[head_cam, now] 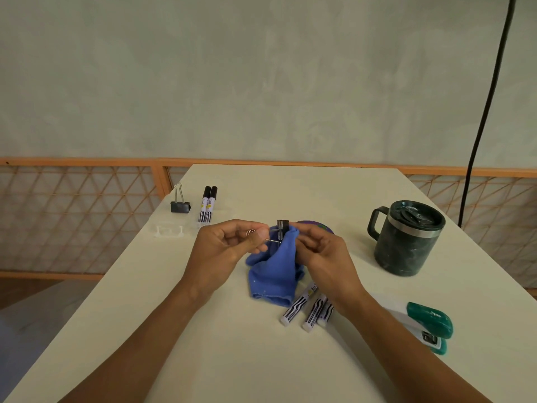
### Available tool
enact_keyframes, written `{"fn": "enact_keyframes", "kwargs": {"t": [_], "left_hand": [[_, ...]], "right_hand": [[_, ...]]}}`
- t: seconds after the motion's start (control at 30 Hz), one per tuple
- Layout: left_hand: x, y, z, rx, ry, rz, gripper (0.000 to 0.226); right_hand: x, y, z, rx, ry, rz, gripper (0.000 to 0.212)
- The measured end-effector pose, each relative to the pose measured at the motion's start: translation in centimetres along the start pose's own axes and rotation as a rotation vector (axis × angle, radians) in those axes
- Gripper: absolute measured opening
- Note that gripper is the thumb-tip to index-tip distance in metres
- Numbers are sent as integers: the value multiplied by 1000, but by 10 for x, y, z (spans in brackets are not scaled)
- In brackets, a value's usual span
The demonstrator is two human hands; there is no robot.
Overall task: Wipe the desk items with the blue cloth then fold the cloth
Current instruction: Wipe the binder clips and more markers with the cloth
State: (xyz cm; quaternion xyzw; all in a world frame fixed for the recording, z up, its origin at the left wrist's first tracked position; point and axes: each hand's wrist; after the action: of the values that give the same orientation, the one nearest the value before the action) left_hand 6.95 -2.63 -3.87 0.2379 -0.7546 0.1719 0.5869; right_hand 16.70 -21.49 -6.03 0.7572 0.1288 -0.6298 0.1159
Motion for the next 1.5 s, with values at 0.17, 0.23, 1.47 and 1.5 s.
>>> {"fn": "enact_keyframes", "kwargs": {"t": [0.17,0.23,1.47,1.5], "left_hand": [[-4,1,-2,49,-86,-76,16],[-5,-2,1,13,-138,-115,15],[-2,-8,9,-21,-391,-317,13],[-2,-8,9,-18,-393,-318,13]], "right_hand": [[-4,-4,1,28,67,6,33],[-2,-4,2,55,99,40,36],[-5,-7,1,127,233,324,23],[-4,-8,1,120,238,320,24]]}}
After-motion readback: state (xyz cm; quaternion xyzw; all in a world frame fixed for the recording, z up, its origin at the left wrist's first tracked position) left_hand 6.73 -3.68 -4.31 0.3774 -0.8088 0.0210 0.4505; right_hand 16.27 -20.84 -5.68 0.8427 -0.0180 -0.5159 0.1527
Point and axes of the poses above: each hand's wrist, its own z-axis away from the middle knuckle, its own y-axis out of the back of the hand, x = y × z, and after that the axes turned 9 degrees about x, right-handed
